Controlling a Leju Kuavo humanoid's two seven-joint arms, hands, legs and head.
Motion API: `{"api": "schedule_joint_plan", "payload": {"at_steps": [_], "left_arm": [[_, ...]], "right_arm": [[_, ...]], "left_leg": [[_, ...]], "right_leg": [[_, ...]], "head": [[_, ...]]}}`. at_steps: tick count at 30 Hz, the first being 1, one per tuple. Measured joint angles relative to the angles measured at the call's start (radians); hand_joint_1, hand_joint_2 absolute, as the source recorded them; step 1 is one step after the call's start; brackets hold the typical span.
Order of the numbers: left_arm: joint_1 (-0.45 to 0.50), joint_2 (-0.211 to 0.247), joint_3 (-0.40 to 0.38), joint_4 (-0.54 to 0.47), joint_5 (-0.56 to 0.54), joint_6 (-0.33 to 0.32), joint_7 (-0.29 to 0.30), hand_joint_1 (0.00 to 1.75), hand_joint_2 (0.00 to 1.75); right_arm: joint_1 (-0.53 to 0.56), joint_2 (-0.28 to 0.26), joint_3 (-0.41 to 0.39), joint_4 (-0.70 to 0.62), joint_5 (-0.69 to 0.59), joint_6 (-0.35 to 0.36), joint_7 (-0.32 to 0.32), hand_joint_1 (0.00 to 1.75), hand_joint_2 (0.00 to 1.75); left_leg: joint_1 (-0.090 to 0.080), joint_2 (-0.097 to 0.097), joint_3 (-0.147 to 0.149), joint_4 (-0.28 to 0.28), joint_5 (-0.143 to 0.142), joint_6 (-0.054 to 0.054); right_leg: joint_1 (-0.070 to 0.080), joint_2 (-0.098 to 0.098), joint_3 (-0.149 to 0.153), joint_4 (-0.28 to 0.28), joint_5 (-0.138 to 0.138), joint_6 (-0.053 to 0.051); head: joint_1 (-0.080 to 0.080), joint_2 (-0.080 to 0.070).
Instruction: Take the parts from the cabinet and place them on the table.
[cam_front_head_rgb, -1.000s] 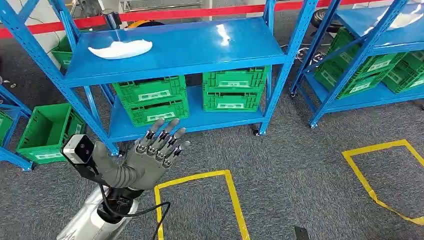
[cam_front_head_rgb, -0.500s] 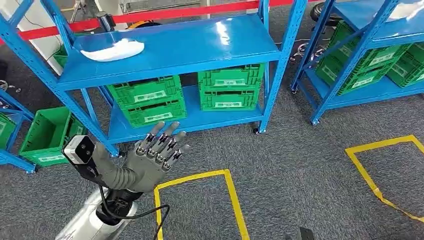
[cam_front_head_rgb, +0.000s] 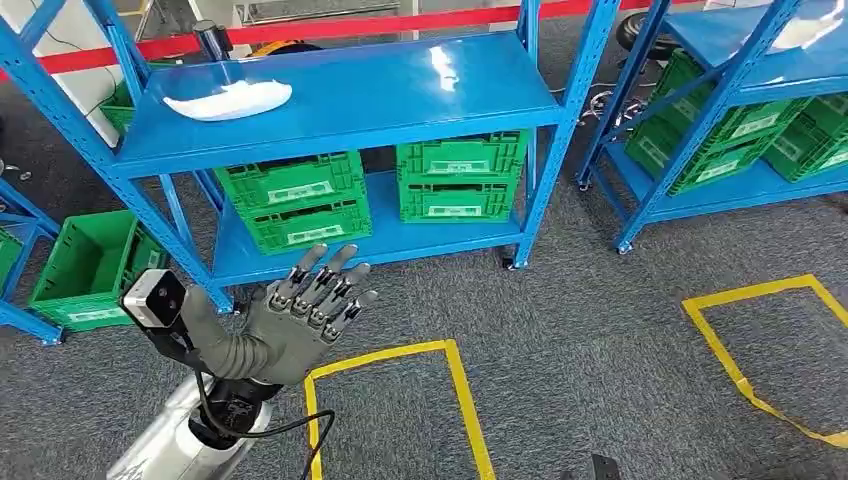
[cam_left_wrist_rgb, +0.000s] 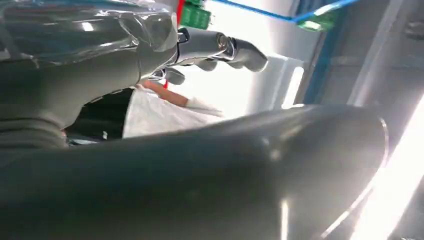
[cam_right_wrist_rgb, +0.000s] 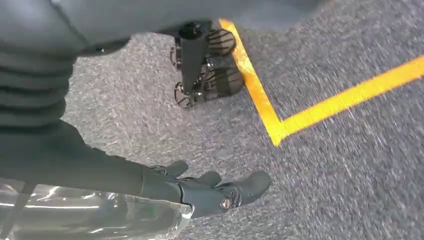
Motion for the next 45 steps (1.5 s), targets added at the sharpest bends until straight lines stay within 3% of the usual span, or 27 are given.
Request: {"api": "schedule_joint_plan", "payload": {"at_steps": [2, 4, 6, 8, 10, 13, 14, 15, 17, 19, 21, 23, 24, 25, 27, 28, 29, 30, 33, 34, 35, 36, 38, 39, 41, 43, 45], "left_arm": [[0.002, -0.002, -0.001, 0.001, 0.002, 0.000, 0.000, 0.00, 0.00], [0.006, -0.002, -0.002, 0.001, 0.001, 0.000, 0.000, 0.00, 0.00], [0.008, -0.002, -0.002, 0.001, 0.000, 0.000, 0.000, 0.00, 0.00], [0.008, -0.002, -0.002, 0.001, -0.001, 0.001, 0.000, 0.00, 0.00], [0.008, -0.003, -0.002, 0.001, -0.002, 0.002, 0.000, 0.00, 0.00], [0.009, -0.002, -0.001, 0.000, -0.003, 0.002, 0.000, 0.00, 0.00], [0.009, -0.003, 0.000, 0.000, -0.003, 0.002, 0.000, 0.00, 0.00], [0.009, -0.003, 0.000, 0.000, -0.003, 0.002, 0.000, 0.00, 0.00], [0.009, -0.002, 0.001, 0.000, -0.003, 0.002, 0.000, 0.00, 0.00], [0.011, -0.002, 0.001, 0.001, -0.003, 0.002, 0.000, 0.00, 0.00], [0.012, -0.001, 0.001, 0.001, -0.003, 0.002, 0.000, 0.00, 0.00], [0.012, -0.001, 0.002, 0.000, -0.003, 0.002, 0.000, 0.00, 0.00], [0.011, 0.000, 0.002, 0.000, -0.003, 0.002, 0.000, 0.00, 0.00], [0.011, -0.001, 0.002, 0.000, -0.003, 0.002, 0.000, 0.00, 0.00], [0.011, 0.000, 0.002, 0.000, -0.003, 0.002, 0.000, 0.00, 0.00], [0.011, 0.002, 0.002, 0.000, -0.003, 0.002, 0.000, 0.00, 0.00], [0.011, 0.001, 0.003, -0.002, -0.003, 0.002, 0.000, 0.00, 0.00], [0.010, 0.000, 0.002, -0.002, -0.002, 0.002, 0.000, 0.00, 0.00], [0.011, -0.002, 0.001, -0.002, -0.003, 0.002, 0.000, 0.00, 0.00], [0.011, -0.002, 0.000, -0.002, -0.003, 0.002, 0.000, 0.00, 0.00], [0.012, -0.002, 0.000, -0.002, -0.003, 0.002, 0.000, 0.00, 0.00], [0.012, -0.002, 0.000, -0.002, -0.003, 0.002, 0.000, 0.00, 0.00], [0.012, -0.003, 0.000, -0.002, -0.003, 0.002, 0.000, 0.00, 0.00], [0.012, -0.003, 0.000, -0.002, -0.003, 0.002, 0.000, 0.00, 0.00], [0.012, -0.003, 0.000, -0.002, -0.003, 0.002, 0.000, 0.00, 0.00], [0.012, -0.003, 0.001, -0.002, -0.003, 0.002, 0.000, 0.00, 0.00], [0.012, -0.003, 0.002, -0.002, -0.003, 0.002, 0.000, 0.00, 0.00]], "right_arm": [[0.000, -0.002, 0.002, 0.000, -0.002, -0.002, 0.001, 0.00, 0.00], [0.004, -0.003, 0.005, 0.000, -0.002, -0.003, 0.002, 0.00, 0.00], [0.005, -0.003, 0.007, 0.000, -0.003, -0.003, 0.002, 0.00, 0.00], [0.003, -0.003, 0.008, 0.000, -0.004, -0.003, 0.002, 0.00, 0.00], [0.001, -0.002, 0.009, 0.000, -0.004, -0.003, 0.002, 0.00, 0.00], [0.004, -0.002, 0.010, 0.000, -0.004, -0.003, 0.003, 0.00, 0.00], [0.004, 0.002, 0.011, 0.000, -0.005, -0.003, 0.003, 0.00, 0.00], [0.003, 0.000, 0.011, 0.000, -0.005, -0.003, 0.003, 0.00, 0.00], [0.002, 0.000, 0.013, 0.000, -0.005, -0.003, 0.003, 0.00, 0.00], [0.003, -0.001, 0.013, 0.000, -0.005, -0.003, 0.003, 0.00, 0.00], [0.003, 0.000, 0.013, 0.000, -0.005, -0.003, 0.003, 0.00, 0.00], [0.002, 0.001, 0.013, 0.000, -0.005, -0.003, 0.003, 0.00, 0.00], [0.001, 0.003, 0.013, 0.000, -0.005, -0.003, 0.003, 0.00, 0.00], [-0.001, 0.003, 0.013, 0.000, -0.005, -0.003, 0.003, 0.00, 0.00], [0.002, 0.003, 0.014, 0.000, -0.005, -0.003, 0.003, 0.00, 0.00], [0.002, 0.005, 0.014, 0.000, -0.005, -0.003, 0.003, 0.00, 0.00], [0.001, 0.005, 0.014, 0.000, -0.005, -0.003, 0.003, 0.00, 0.00], [0.001, 0.005, 0.014, 0.000, -0.005, -0.003, 0.003, 0.00, 0.00], [0.002, 0.003, 0.014, 0.000, -0.005, -0.003, 0.003, 0.00, 0.00], [0.004, 0.003, 0.014, 0.000, -0.005, -0.003, 0.003, 0.00, 0.00], [0.006, 0.002, 0.014, 0.000, -0.005, -0.003, 0.003, 0.00, 0.00], [0.006, 0.002, 0.014, 0.000, -0.005, -0.003, 0.003, 0.00, 0.00], [0.004, 0.000, 0.014, 0.000, -0.005, -0.003, 0.003, 0.00, 0.00], [0.004, -0.001, 0.014, 0.000, -0.005, -0.003, 0.003, 0.00, 0.00], [0.002, -0.001, 0.014, 0.000, -0.005, -0.003, 0.003, 0.00, 0.00], [0.003, -0.001, 0.014, 0.000, -0.005, -0.003, 0.003, 0.00, 0.00], [0.003, 0.002, 0.014, 0.000, -0.005, -0.003, 0.003, 0.00, 0.00]], "left_leg": [[-0.001, 0.001, -0.004, 0.000, 0.002, 0.002], [-0.002, 0.000, -0.007, 0.002, 0.001, 0.001], [0.000, -0.002, -0.006, 0.007, -0.001, -0.003], [0.001, -0.003, -0.007, 0.022, -0.011, -0.016], [-0.007, -0.004, -0.017, 0.036, -0.017, -0.026], [-0.003, -0.004, -0.018, 0.035, -0.016, -0.033], [0.001, -0.006, -0.026, 0.045, -0.027, -0.040], [0.002, -0.006, -0.039, 0.074, -0.050, -0.049], [0.012, -0.006, -0.109, 0.229, -0.128, -0.063], [0.016, -0.006, -0.168, 0.346, -0.160, -0.067], [0.016, -0.006, -0.143, 0.290, -0.109, -0.063], [0.015, -0.007, -0.051, 0.104, -0.017, -0.048], [0.012, -0.009, -0.022, 0.051, -0.025, -0.040], [0.006, -0.007, -0.020, 0.038, -0.024, -0.036], [0.002, -0.008, -0.025, 0.041, -0.026, -0.033], [0.000, -0.008, -0.024, 0.034, -0.022, -0.027], [0.015, -0.006, -0.004, 0.006, -0.006, -0.019], [0.010, -0.003, 0.003, -0.003, -0.002, -0.015], [0.006, -0.002, 0.000, -0.003, 0.002, -0.009], [0.005, -0.002, -0.001, -0.002, 0.002, -0.009], [0.004, -0.003, 0.000, -0.002, 0.002, -0.009], [0.004, -0.004, 0.001, -0.001, 0.002, -0.010], [0.004, -0.006, 0.001, 0.007, -0.002, -0.015], [0.002, -0.007, -0.003, 0.014, -0.007, -0.020], [-0.006, -0.008, -0.009, 0.022, -0.013, -0.028], [-0.002, -0.007, -0.009, 0.021, -0.012, -0.032], [0.003, -0.007, -0.023, 0.044, -0.034, -0.047]], "right_leg": [[-0.005, 0.000, -0.071, 0.150, -0.063, -0.006], [-0.006, 0.000, -0.121, 0.249, -0.087, 0.004], [-0.010, -0.002, -0.073, 0.153, -0.039, 0.029], [-0.016, -0.010, 0.024, -0.040, 0.029, 0.048], [-0.010, -0.006, 0.031, -0.050, 0.027, 0.015], [-0.006, -0.005, 0.029, -0.050, 0.028, 0.001], [-0.018, -0.005, 0.031, -0.054, 0.031, -0.007], [-0.017, -0.004, 0.032, -0.054, 0.030, -0.008], [-0.016, -0.004, 0.030, -0.054, 0.030, -0.014], [-0.014, -0.004, 0.029, -0.053, 0.030, -0.014], [-0.013, -0.003, 0.031, -0.053, 0.030, -0.014], [-0.012, 0.001, 0.036, -0.054, 0.030, -0.014], [-0.012, 0.002, 0.036, -0.056, 0.030, -0.013], [-0.004, 0.002, 0.030, -0.054, 0.032, -0.010], [-0.010, 0.001, 0.028, -0.059, 0.035, -0.002], [-0.010, 0.001, 0.031, -0.066, 0.039, 0.008], [-0.007, 0.000, 0.027, -0.061, 0.034, 0.010], [-0.005, -0.002, 0.017, -0.036, 0.018, 0.007], [-0.007, -0.002, -0.091, 0.192, -0.074, -0.006], [-0.008, -0.002, -0.122, 0.253, -0.089, -0.002], [-0.008, -0.002, -0.126, 0.255, -0.082, 0.006], [-0.009, -0.003, -0.102, 0.204, -0.057, 0.017], [-0.012, -0.005, -0.011, 0.016, 0.016, 0.036], [-0.012, -0.011, 0.026, -0.065, 0.036, 0.033], [-0.008, -0.008, 0.029, -0.065, 0.041, 0.009], [-0.003, -0.007, 0.027, -0.065, 0.042, 0.002], [-0.016, -0.007, 0.030, -0.070, 0.047, -0.009]], "head": [[0.001, 0.000], [0.000, 0.000], [0.000, 0.000], [0.001, 0.000], [-0.001, 0.000], [-0.001, 0.000], [0.000, 0.000], [-0.003, 0.000], [-0.004, 0.000], [-0.004, 0.000], [-0.004, 0.000], [-0.004, 0.000], [-0.003, 0.000], [-0.004, 0.000], [-0.003, 0.000], [-0.004, 0.000], [-0.003, 0.000], [-0.002, 0.000], [0.000, 0.000], [0.000, 0.000], [0.000, 0.000], [0.000, 0.000], [0.000, 0.000], [0.000, 0.000], [-0.001, 0.000], [0.000, 0.000], [-0.001, 0.000]]}}
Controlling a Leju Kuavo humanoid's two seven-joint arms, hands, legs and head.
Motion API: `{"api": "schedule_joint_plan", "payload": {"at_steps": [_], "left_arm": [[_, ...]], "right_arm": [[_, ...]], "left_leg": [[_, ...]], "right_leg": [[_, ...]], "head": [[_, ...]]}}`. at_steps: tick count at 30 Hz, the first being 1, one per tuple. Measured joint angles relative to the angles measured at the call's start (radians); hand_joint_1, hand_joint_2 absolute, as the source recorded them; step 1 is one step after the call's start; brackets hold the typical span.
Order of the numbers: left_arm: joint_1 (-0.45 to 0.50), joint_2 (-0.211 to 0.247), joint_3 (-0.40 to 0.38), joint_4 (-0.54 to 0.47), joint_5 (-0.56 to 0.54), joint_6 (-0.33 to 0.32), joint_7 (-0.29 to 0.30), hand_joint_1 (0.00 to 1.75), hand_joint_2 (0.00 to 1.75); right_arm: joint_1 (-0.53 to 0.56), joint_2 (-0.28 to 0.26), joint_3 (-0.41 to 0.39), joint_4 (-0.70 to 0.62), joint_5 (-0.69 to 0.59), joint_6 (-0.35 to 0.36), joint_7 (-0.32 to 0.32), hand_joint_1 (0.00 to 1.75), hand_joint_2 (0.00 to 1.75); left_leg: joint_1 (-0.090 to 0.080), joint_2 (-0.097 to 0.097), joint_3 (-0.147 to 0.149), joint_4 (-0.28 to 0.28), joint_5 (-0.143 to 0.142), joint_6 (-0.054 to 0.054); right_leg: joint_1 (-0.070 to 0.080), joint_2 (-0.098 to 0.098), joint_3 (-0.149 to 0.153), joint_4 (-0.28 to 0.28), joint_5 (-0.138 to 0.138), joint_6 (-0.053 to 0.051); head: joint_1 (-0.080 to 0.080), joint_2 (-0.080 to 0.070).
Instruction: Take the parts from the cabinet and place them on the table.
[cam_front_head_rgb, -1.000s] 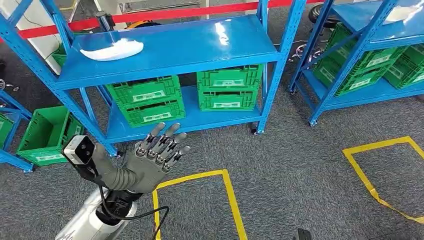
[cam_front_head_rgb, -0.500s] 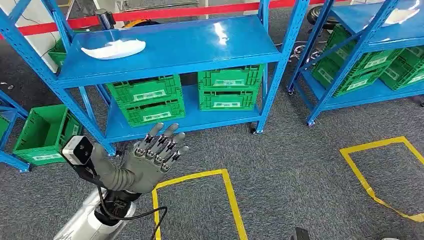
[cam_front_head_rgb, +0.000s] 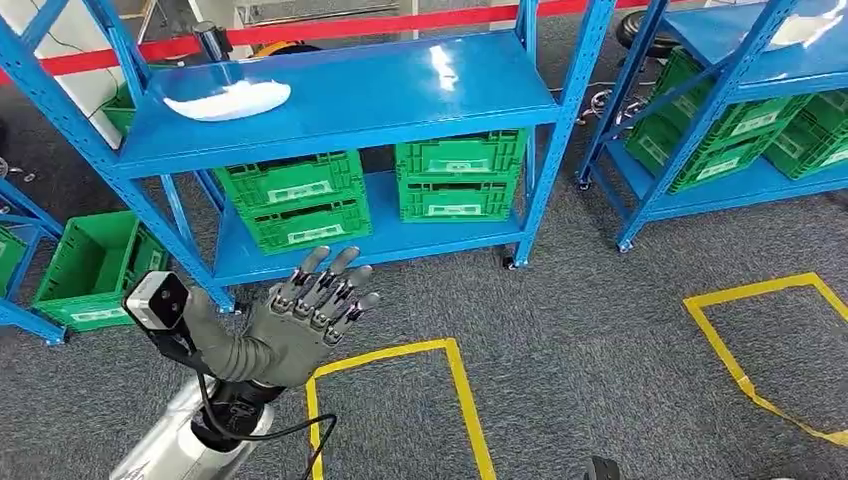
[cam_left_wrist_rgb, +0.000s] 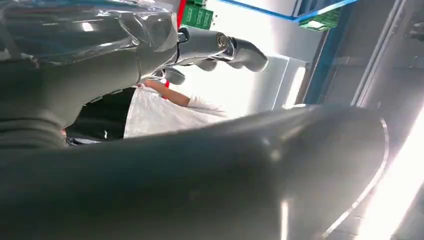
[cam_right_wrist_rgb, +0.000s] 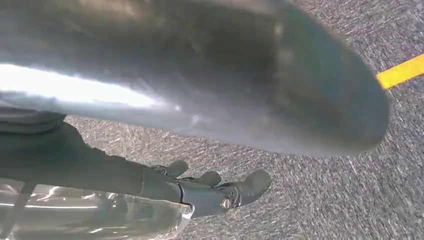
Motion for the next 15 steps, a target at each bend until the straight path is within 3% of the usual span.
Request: {"api": "schedule_joint_plan", "payload": {"at_steps": [1, 3, 4, 5, 6, 8, 9, 10, 13, 14, 15], "left_arm": [[0.000, 0.000, 0.000, 0.000, 0.000, 0.000, 0.000, 0.00, 0.00], [0.001, 0.001, 0.000, 0.000, 0.000, 0.000, 0.000, 0.00, 0.00], [0.002, 0.002, 0.000, 0.000, 0.000, 0.000, 0.000, 0.00, 0.00], [0.004, 0.002, 0.000, 0.000, 0.000, 0.000, 0.000, 0.00, 0.00], [0.004, 0.003, 0.000, 0.000, 0.000, 0.000, 0.000, 0.00, 0.00], [0.004, 0.003, 0.000, 0.000, 0.000, 0.000, 0.000, 0.00, 0.00], [0.004, 0.003, 0.000, 0.000, 0.000, 0.000, 0.000, 0.00, 0.00], [0.003, 0.004, 0.001, 0.000, 0.000, 0.000, 0.000, 0.00, 0.00], [0.004, 0.006, 0.001, 0.000, 0.000, 0.000, 0.000, 0.00, 0.00], [0.004, 0.006, 0.001, -0.001, 0.000, 0.000, 0.000, 0.00, 0.00], [0.004, 0.005, 0.001, -0.002, 0.000, 0.000, 0.000, 0.00, 0.00]], "right_arm": [[-0.001, -0.002, 0.000, 0.000, 0.000, 0.000, 0.000, 0.00, 0.00], [0.000, -0.002, 0.000, 0.000, 0.000, 0.000, 0.000, 0.00, 0.00], [0.001, -0.002, 0.000, 0.000, 0.000, 0.000, 0.000, 0.00, 0.00], [0.001, -0.002, 0.000, 0.000, 0.000, 0.000, 0.000, 0.00, 0.00], [0.001, -0.002, 0.000, 0.000, 0.000, 0.000, 0.000, 0.00, 0.00], [0.000, -0.001, 0.000, 0.000, 0.000, 0.000, 0.000, 0.00, 0.00], [0.000, 0.000, 0.000, 0.000, 0.000, 0.000, 0.000, 0.00, 0.00], [-0.002, 0.002, 0.000, 0.000, 0.000, 0.000, 0.000, 0.00, 0.00], [0.000, 0.002, 0.000, 0.000, 0.000, 0.000, 0.000, 0.00, 0.00], [-0.001, 0.002, 0.000, 0.000, 0.000, 0.000, 0.000, 0.00, 0.00], [-0.001, 0.002, 0.000, 0.000, 0.000, 0.000, 0.000, 0.00, 0.00]], "left_leg": [[0.002, 0.000, -0.022, 0.053, -0.037, -0.007], [0.011, 0.000, -0.102, 0.226, -0.119, -0.017], [0.013, 0.000, -0.133, 0.291, -0.138, -0.020], [0.016, 0.000, -0.144, 0.312, -0.133, -0.021], [0.017, 0.001, -0.130, 0.281, -0.107, -0.020], [0.017, 0.001, -0.043, 0.108, -0.016, -0.013], [0.017, 0.000, 0.005, 0.014, 0.021, -0.005], [0.011, -0.001, 0.020, -0.016, 0.003, 0.001], [0.003, -0.002, 0.011, -0.016, 0.006, 0.010], [0.003, -0.001, 0.014, -0.027, 0.013, 0.019], [0.012, 0.003, 0.033, -0.044, 0.024, 0.026]], "right_leg": [[-0.001, 0.000, 0.000, 0.000, 0.000, -0.006], [0.001, 0.000, -0.003, 0.001, 0.000, -0.008], [0.002, 0.000, -0.004, 0.001, 0.000, -0.008], [0.002, 0.000, -0.003, 0.001, 0.000, -0.008], [0.002, 0.000, -0.002, 0.001, -0.001, -0.008], [0.002, 0.003, 0.003, 0.001, -0.001, -0.007], [0.002, 0.005, 0.004, 0.000, -0.001, -0.007], [0.009, 0.005, 0.000, 0.001, 0.000, -0.004], [0.004, 0.005, -0.005, -0.003, 0.005, 0.015], [0.006, 0.005, -0.002, -0.009, 0.008, 0.023], [0.005, 0.004, -0.010, 0.006, -0.003, 0.023]], "head": [[-0.002, 0.000], [-0.001, 0.000], [-0.001, 0.000], [-0.001, 0.000], [-0.001, 0.000], [-0.001, 0.000], [-0.001, 0.000], [0.000, 0.000], [0.000, 0.000], [-0.001, 0.000], [0.000, 0.000]]}}
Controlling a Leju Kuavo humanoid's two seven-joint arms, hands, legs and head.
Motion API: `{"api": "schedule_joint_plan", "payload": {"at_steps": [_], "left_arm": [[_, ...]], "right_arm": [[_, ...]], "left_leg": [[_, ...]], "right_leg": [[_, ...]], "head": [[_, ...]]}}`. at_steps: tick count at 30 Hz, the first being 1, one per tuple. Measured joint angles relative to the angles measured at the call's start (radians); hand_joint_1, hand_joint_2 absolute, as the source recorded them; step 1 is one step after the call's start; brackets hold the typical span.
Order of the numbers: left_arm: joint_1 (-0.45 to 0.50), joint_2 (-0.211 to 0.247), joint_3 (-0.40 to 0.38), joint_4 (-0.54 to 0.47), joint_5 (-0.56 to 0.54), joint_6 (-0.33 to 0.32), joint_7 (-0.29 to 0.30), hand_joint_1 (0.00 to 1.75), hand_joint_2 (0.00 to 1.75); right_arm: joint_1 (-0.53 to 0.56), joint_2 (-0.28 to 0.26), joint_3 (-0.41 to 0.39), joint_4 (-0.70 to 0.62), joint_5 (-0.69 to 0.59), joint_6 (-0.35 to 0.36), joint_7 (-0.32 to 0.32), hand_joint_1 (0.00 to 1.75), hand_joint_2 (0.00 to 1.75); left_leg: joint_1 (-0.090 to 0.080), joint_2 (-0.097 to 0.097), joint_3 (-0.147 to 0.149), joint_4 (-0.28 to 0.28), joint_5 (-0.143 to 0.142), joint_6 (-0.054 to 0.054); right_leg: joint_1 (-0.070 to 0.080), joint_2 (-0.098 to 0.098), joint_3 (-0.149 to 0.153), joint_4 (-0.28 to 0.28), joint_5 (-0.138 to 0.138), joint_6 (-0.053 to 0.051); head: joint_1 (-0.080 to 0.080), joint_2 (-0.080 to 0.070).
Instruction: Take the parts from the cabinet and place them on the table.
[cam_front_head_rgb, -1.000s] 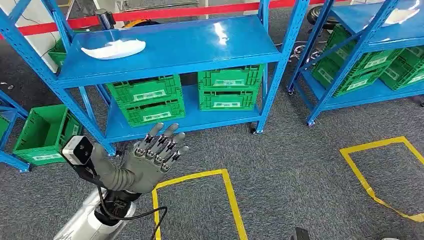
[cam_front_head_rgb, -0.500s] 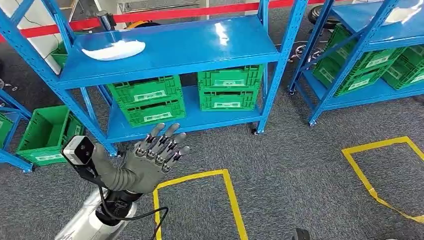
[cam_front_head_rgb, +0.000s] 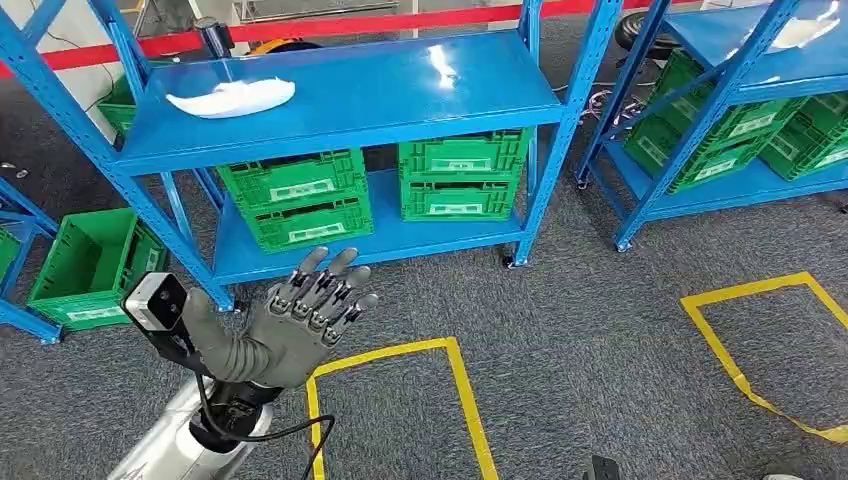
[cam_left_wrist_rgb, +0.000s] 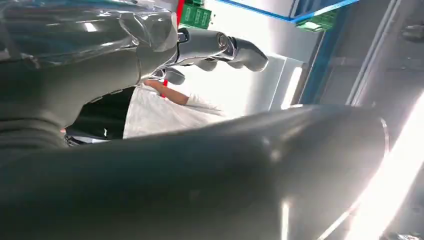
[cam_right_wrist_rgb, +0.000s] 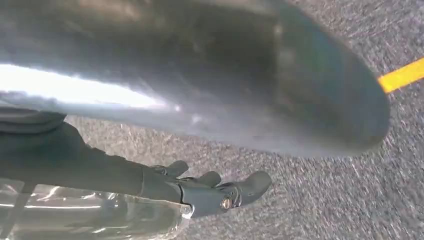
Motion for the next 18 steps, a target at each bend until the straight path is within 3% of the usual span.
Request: {"api": "schedule_joint_plan", "payload": {"at_steps": [1, 3, 4, 5, 6, 7, 9, 10, 12, 13, 14, 15, 16, 17, 18], "left_arm": [[-0.003, 0.000, 0.000, 0.000, 0.000, 0.000, 0.000, 0.00, 0.00], [-0.002, -0.002, -0.001, 0.000, 0.000, 0.000, 0.000, 0.00, 0.00], [-0.001, -0.002, -0.002, 0.000, 0.000, 0.000, 0.000, 0.00, 0.00], [0.000, -0.002, -0.002, 0.000, 0.000, 0.000, 0.000, 0.00, 0.00], [0.000, -0.001, -0.002, 0.000, 0.000, 0.000, 0.000, 0.00, 0.00], [0.000, -0.001, -0.002, 0.000, 0.000, 0.000, 0.000, 0.00, 0.00], [0.000, -0.003, -0.002, 0.000, 0.000, 0.000, 0.000, 0.00, 0.00], [0.000, -0.003, -0.002, 0.000, 0.000, 0.000, 0.000, 0.00, 0.00], [0.000, -0.003, -0.001, 0.000, 0.000, 0.000, 0.000, 0.00, 0.00], [0.000, -0.003, 0.000, 0.000, -0.005, -0.001, -0.002, 0.00, 0.00], [0.000, -0.003, 0.001, 0.000, -0.010, -0.002, -0.004, 0.00, 0.00], [0.002, -0.003, 0.002, -0.002, -0.010, -0.002, -0.005, 0.00, 0.00], [0.002, -0.003, 0.003, -0.005, -0.011, -0.005, -0.007, 0.00, 0.00], [0.002, -0.003, 0.005, -0.005, -0.011, -0.006, -0.008, 0.00, 0.00], [0.004, -0.002, 0.007, -0.005, -0.011, -0.006, -0.009, 0.00, 0.00]], "right_arm": [[0.000, 0.001, 0.000, 0.000, 0.000, 0.000, 0.000, 0.00, 0.00], [0.000, 0.000, 0.001, 0.000, 0.000, 0.000, 0.000, 0.00, 0.00], [0.001, -0.002, 0.000, 0.000, 0.000, 0.000, 0.000, 0.00, 0.00], [0.003, -0.002, 0.000, 0.000, 0.000, 0.000, 0.000, 0.00, 0.00], [0.004, -0.002, 0.000, 0.000, 0.000, 0.000, 0.000, 0.00, 0.00], [0.004, -0.002, 0.001, 0.000, 0.000, 0.000, 0.000, 0.00, 0.00], [0.002, -0.004, 0.001, 0.000, 0.000, 0.000, 0.000, 0.00, 0.00], [0.000, -0.005, 0.001, 0.000, 0.000, 0.000, 0.000, 0.00, 0.00], [-0.001, -0.005, 0.001, 0.000, 0.000, 0.000, 0.000, 0.00, 0.00], [0.000, -0.004, 0.001, 0.000, 0.000, 0.000, 0.000, 0.00, 0.00], [0.001, -0.004, 0.001, 0.000, 0.000, -0.001, 0.000, 0.00, 0.00], [0.003, 0.001, 0.001, 0.000, 0.000, -0.001, 0.000, 0.00, 0.00], [0.003, -0.001, 0.001, 0.000, 0.000, -0.002, -0.001, 0.00, 0.00], [0.003, -0.001, 0.001, 0.000, 0.000, -0.003, -0.001, 0.00, 0.00], [0.004, 0.000, 0.001, 0.000, 0.000, -0.003, -0.001, 0.00, 0.00]], "left_leg": [[-0.001, 0.000, 0.001, -0.005, 0.006, 0.010], [-0.005, 0.000, -0.002, -0.004, 0.006, 0.010], [-0.008, 0.000, -0.004, -0.004, 0.006, 0.011], [-0.009, -0.001, -0.004, -0.003, 0.006, 0.011], [-0.010, -0.002, -0.003, -0.003, 0.005, 0.011], [-0.010, -0.003, -0.002, -0.001, 0.005, 0.010], [-0.009, -0.005, -0.002, 0.008, -0.002, 0.003], [-0.015, -0.005, -0.007, 0.016, -0.008, -0.003], [-0.018, -0.007, -0.014, 0.016, -0.026, -0.014], [-0.014, -0.007, -0.013, 0.015, -0.029, -0.018], [-0.014, -0.005, -0.009, 0.016, -0.035, -0.024], [-0.009, -0.004, -0.011, 0.027, -0.037, -0.027], [-0.008, -0.004, -0.022, 0.062, -0.051, -0.034], [-0.004, -0.004, -0.061, 0.134, -0.083, -0.042], [-0.001, -0.003, -0.121, 0.234, -0.123, -0.049]], "right_leg": [[0.002, 0.000, -0.021, 0.045, -0.028, -0.007], [0.001, 0.000, -0.098, 0.209, -0.095, -0.017], [0.001, 0.000, -0.134, 0.286, -0.121, -0.017], [0.001, 0.000, -0.153, 0.323, -0.126, -0.011], [0.000, 0.000, -0.143, 0.302, -0.113, -0.003], [0.000, -0.001, -0.108, 0.232, -0.082, 0.008], [0.000, -0.004, -0.010, 0.034, -0.010, 0.022], [0.003, -0.007, 0.007, -0.003, -0.008, 0.010], [0.007, -0.006, 0.009, -0.007, -0.017, -0.013], [0.011, -0.006, 0.008, -0.007, -0.019, -0.019], [0.008, -0.004, 0.014, -0.008, -0.022, -0.027], [-0.003, -0.001, 0.024, -0.012, -0.020, -0.034], [-0.002, 0.000, 0.034, -0.012, -0.026, -0.044], [-0.001, 0.000, 0.041, -0.012, -0.032, -0.049], [0.001, 0.001, 0.047, -0.012, -0.040, -0.049]], "head": [[0.002, 0.000], [0.002, 0.000], [0.003, 0.000], [0.003, 0.000], [0.003, 0.000], [0.003, 0.000], [0.003, 0.000], [0.003, 0.000], [0.002, 0.000], [0.002, 0.000], [0.002, 0.000], [0.003, 0.000], [-0.002, 0.000], [-0.003, 0.000], [-0.003, 0.000]]}}
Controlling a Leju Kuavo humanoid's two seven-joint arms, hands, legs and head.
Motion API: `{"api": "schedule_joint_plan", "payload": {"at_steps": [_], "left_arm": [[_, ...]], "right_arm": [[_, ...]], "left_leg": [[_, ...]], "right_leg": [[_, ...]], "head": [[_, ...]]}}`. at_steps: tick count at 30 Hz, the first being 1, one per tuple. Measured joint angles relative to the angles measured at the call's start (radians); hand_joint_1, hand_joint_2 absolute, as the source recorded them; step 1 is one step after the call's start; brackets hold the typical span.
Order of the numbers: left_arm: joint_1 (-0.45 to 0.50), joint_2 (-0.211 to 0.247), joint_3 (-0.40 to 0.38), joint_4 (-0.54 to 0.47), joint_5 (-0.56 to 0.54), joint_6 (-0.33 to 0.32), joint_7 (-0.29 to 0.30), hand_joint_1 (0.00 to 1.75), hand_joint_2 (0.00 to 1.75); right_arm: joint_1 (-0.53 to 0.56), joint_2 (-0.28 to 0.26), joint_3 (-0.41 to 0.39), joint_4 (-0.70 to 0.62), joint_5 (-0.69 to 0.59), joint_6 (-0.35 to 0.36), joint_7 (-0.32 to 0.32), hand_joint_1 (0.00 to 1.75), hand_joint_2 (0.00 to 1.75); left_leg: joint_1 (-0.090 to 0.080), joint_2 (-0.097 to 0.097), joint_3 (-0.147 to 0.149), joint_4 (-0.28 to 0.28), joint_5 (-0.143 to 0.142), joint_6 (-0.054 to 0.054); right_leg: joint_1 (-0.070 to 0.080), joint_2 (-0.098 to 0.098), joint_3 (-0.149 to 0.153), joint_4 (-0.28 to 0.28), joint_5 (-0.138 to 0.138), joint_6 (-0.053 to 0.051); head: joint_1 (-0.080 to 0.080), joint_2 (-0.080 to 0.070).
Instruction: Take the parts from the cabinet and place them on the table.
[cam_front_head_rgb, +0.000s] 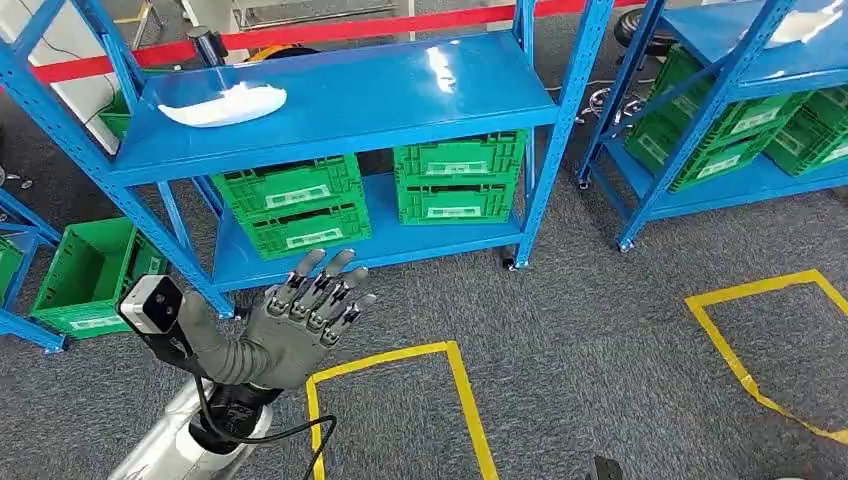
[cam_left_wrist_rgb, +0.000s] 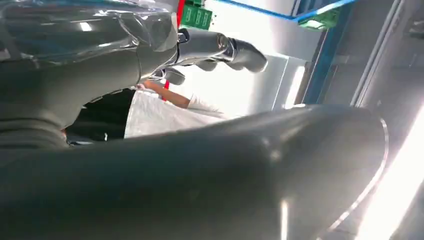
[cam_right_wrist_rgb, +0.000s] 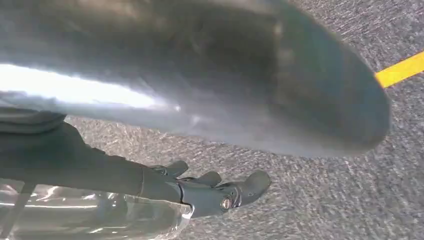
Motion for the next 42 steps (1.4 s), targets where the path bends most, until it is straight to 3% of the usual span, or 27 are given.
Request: {"api": "schedule_joint_plan", "payload": {"at_steps": [2, 3, 6, 7, 10, 11, 12, 14, 16, 18, 20, 21, 22, 23, 24, 26, 28, 29, 31, 34, 35, 36, 38, 39, 40, 41, 42], "left_arm": [[0.007, 0.002, 0.000, 0.000, 0.000, 0.000, 0.000, 0.00, 0.00], [0.010, 0.003, 0.001, 0.000, 0.000, 0.000, 0.000, 0.00, 0.00], [0.010, 0.004, 0.002, 0.000, 0.000, 0.000, 0.000, 0.00, 0.00], [0.011, 0.007, 0.003, 0.000, 0.000, 0.000, 0.000, 0.00, 0.00], [0.013, 0.006, 0.004, -0.003, -0.003, -0.001, -0.001, 0.00, 0.00], [0.013, 0.008, 0.005, -0.003, -0.003, -0.001, -0.001, 0.00, 0.00], [0.014, 0.007, 0.006, -0.007, -0.003, -0.002, -0.002, 0.00, 0.00], [0.014, 0.006, 0.005, -0.006, -0.003, -0.003, -0.002, 0.00, 0.00], [0.020, 0.006, 0.003, -0.006, -0.005, -0.002, -0.001, 0.00, 0.00], [0.021, 0.005, 0.003, -0.006, -0.005, -0.002, -0.001, 0.00, 0.00], [0.021, 0.005, 0.002, -0.006, -0.005, -0.002, -0.001, 0.00, 0.00], [0.022, 0.005, 0.002, -0.005, -0.004, -0.002, -0.001, 0.00, 0.00], [0.025, 0.005, 0.002, -0.005, -0.005, -0.002, -0.001, 0.00, 0.00], [0.027, 0.006, 0.002, -0.001, -0.004, -0.001, -0.001, 0.00, 0.00], [0.030, 0.006, 0.003, -0.001, -0.006, 0.000, -0.001, 0.00, 0.00], [0.025, 0.002, 0.003, -0.006, -0.006, 0.000, -0.002, 0.00, 0.00], [0.018, 0.002, 0.003, -0.008, -0.006, 0.000, -0.002, 0.00, 0.00], [0.020, 0.005, 0.003, -0.006, -0.006, 0.000, -0.002, 0.00, 0.00], [0.024, 0.008, 0.002, -0.001, -0.006, 0.000, -0.002, 0.00, 0.00], [0.024, 0.013, 0.002, 0.002, -0.006, 0.000, -0.002, 0.00, 0.00], [0.024, 0.014, 0.002, 0.002, -0.006, 0.000, -0.002, 0.00, 0.00], [0.026, 0.015, 0.002, 0.003, -0.006, 0.000, -0.002, 0.00, 0.00], [0.034, 0.018, 0.000, 0.008, -0.006, 0.000, -0.002, 0.00, 0.00], [0.042, 0.020, 0.000, 0.009, -0.006, 0.001, -0.002, 0.00, 0.00], [0.041, 0.020, 0.004, 0.006, -0.006, 0.001, -0.001, 0.00, 0.00], [0.035, 0.018, 0.005, 0.002, -0.006, 0.000, -0.002, 0.00, 0.00], [0.022, 0.011, 0.005, -0.002, -0.006, -0.001, -0.002, 0.00, 0.00]], "right_arm": [[0.004, 0.000, 0.000, 0.000, 0.000, 0.000, 0.000, 0.00, 0.00], [0.007, 0.000, 0.000, 0.000, 0.000, 0.000, 0.000, 0.00, 0.00], [0.007, 0.001, 0.000, 0.000, 0.000, -0.001, 0.000, 0.00, 0.00], [0.010, 0.006, 0.000, 0.001, 0.000, -0.001, 0.000, 0.00, 0.00], [0.005, 0.011, 0.000, 0.002, 0.000, -0.002, 0.000, 0.00, 0.00], [0.006, 0.013, 0.000, 0.002, 0.000, -0.002, 0.000, 0.00, 0.00], [0.005, 0.013, 0.000, 0.002, 0.000, -0.002, 0.000, 0.00, 0.00], [0.003, 0.013, 0.002, 0.002, 0.000, -0.002, -0.001, 0.00, 0.00], [0.005, 0.007, 0.002, 0.002, 0.000, -0.002, -0.001, 0.00, 0.00], [0.012, 0.004, 0.002, 0.003, 0.000, -0.002, -0.001, 0.00, 0.00], [0.014, 0.000, 0.002, 0.003, 0.000, -0.002, -0.001, 0.00, 0.00], [0.016, -0.001, 0.002, 0.004, 0.000, -0.002, -0.001, 0.00, 0.00], [0.022, -0.001, 0.002, 0.007, 0.000, -0.002, -0.001, 0.00, 0.00], [0.028, 0.000, 0.002, 0.013, 0.000, -0.002, -0.001, 0.00, 0.00], [0.022, -0.002, 0.002, 0.014, 0.000, -0.002, 0.002, 0.00, 0.00], [0.022, -0.001, 0.002, 0.011, 0.000, -0.002, 0.000, 0.00, 0.00], [0.020, 0.000, 0.002, 0.011, 0.000, -0.002, 0.000, 0.00, 0.00], [0.023, 0.000, 0.002, 0.011, 0.000, -0.002, 0.000, 0.00, 0.00], [0.031, 0.000, 0.002, 0.015, 0.000, -0.002, 0.000, 0.00, 0.00], [0.036, 0.000, 0.002, 0.016, 0.000, -0.002, 0.000, 0.00, 0.00], [0.035, 0.000, 0.001, 0.016, 0.000, -0.002, 0.000, 0.00, 0.00], [0.035, -0.001, 0.002, 0.016, 0.000, -0.002, 0.000, 0.00, 0.00], [0.043, 0.005, 0.001, 0.019, 0.000, -0.002, 0.000, 0.00, 0.00], [0.036, 0.004, 0.001, 0.019, 0.000, -0.002, 0.000, 0.00, 0.00], [0.029, 0.005, 0.001, 0.018, -0.002, -0.002, 0.001, 0.00, 0.00], [0.026, 0.004, 0.001, 0.013, 0.000, -0.002, 0.000, 0.00, 0.00], [0.015, 0.004, 0.001, 0.012, 0.000, -0.002, -0.001, 0.00, 0.00]], "left_leg": [[0.002, 0.000, -0.096, 0.131, -0.017, -0.005], [0.002, 0.000, -0.110, 0.125, 0.015, -0.003], [-0.004, -0.001, -0.038, -0.131, 0.217, 0.025], [-0.011, -0.001, -0.020, -0.162, 0.223, 0.044], [-0.032, 0.000, 0.021, -0.207, 0.177, 0.076], [-0.033, 0.004, 0.040, -0.218, 0.167, 0.082], [-0.017, 0.001, 0.075, -0.247, 0.167, 0.084], [-0.015, 0.000, 0.122, -0.273, 0.149, 0.085], [-0.007, -0.002, 0.161, -0.281, 0.116, 0.076], [0.003, -0.011, 0.204, -0.281, 0.081, 0.066], [0.013, -0.015, 0.254, -0.281, 0.040, 0.054], [0.017, -0.016, 0.283, -0.281, 0.016, 0.047], [0.015, -0.016, 0.293, -0.282, -0.009, 0.037], [0.012, -0.018, 0.323, -0.275, -0.038, 0.030], [0.007, -0.019, 0.325, -0.291, -0.048, 0.022], [0.009, -0.015, 0.356, -0.293, -0.040, 0.013], [0.010, -0.007, 0.299, -0.169, 0.015, 0.012], [0.011, -0.004, 0.252, -0.082, 0.025, 0.014], [0.010, -0.003, 0.162, 0.031, -0.046, 0.011], [0.009, -0.002, 0.054, 0.010, -0.182, 0.010], [0.008, -0.002, 0.025, -0.032, -0.166, 0.015], [0.007, -0.002, -0.003, -0.093, -0.086, 0.026], [-0.008, -0.003, -0.040, -0.240, 0.254, 0.057], [-0.020, -0.012, -0.046, -0.259, 0.304, 0.062], [-0.024, -0.017, -0.034, -0.231, 0.271, 0.055], [-0.024, -0.022, -0.024, -0.229, 0.256, 0.054], [-0.029, -0.023, -0.004, -0.225, 0.238, 0.060]], "right_leg": [[0.003, 0.002, 0.018, 0.000, -0.018, 0.001], [0.003, 0.004, 0.032, 0.000, -0.028, 0.002], [0.009, 0.007, 0.089, -0.002, -0.069, 0.006], [-0.001, 0.008, 0.090, -0.009, -0.080, 0.006], [0.002, 0.006, 0.123, -0.026, -0.083, 0.032], [0.000, 0.004, 0.127, -0.025, -0.068, 0.056], [0.003, 0.005, 0.110, 0.007, -0.058, 0.071], [-0.001, 0.003, 0.021, 0.178, -0.014, 0.074], [-0.001, 0.002, -0.091, 0.297, -0.079, 0.050], [-0.002, 0.001, -0.151, 0.288, -0.178, 0.041], [-0.006, -0.002, -0.170, 0.195, -0.197, 0.064], [-0.009, -0.009, -0.172, 0.124, -0.141, 0.092], [-0.012, -0.023, -0.175, 0.048, -0.002, 0.134], [-0.012, -0.041, -0.170, 0.017, 0.142, 0.150], [0.000, -0.034, -0.151, 0.037, 0.110, 0.090], [-0.003, -0.028, -0.144, 0.035, 0.091, 0.044], [-0.007, -0.016, -0.094, 0.015, 0.066, 0.012], [-0.008, -0.013, -0.063, -0.002, 0.053, 0.009], [-0.003, -0.004, 0.009, -0.042, 0.026, 0.007], [0.005, 0.015, 0.117, -0.092, -0.016, 0.006], [0.007, 0.020, 0.150, -0.104, -0.032, 0.006], [0.014, 0.021, 0.185, -0.116, -0.050, 0.006], [0.014, 0.027, 0.245, -0.125, -0.088, 0.008], [0.026, 0.033, 0.256, -0.128, -0.116, 0.016], [0.025, 0.030, 0.281, -0.144, -0.142, 0.012], [0.024, 0.031, 0.294, -0.111, -0.133, 0.022], [0.018, 0.030, 0.259, -0.041, -0.098, 0.043]], "head": [[0.000, 0.000], [-0.001, 0.000], [0.000, 0.000], [0.003, 0.000], [-0.003, 0.000], [0.001, 0.000], [-0.001, 0.000], [0.003, 0.000], [0.007, 0.000], [0.008, 0.000], [0.008, 0.000], [0.008, 0.000], [0.011, 0.000], [0.014, 0.000], [0.013, 0.000], [0.011, 0.000], [0.007, 0.000], [0.002, 0.000], [0.003, 0.000], [0.003, 0.000], [0.002, 0.000], [0.002, 0.000], [0.005, 0.000], [0.008, 0.000], [0.011, 0.000], [0.010, 0.000], [0.010, 0.000]]}}
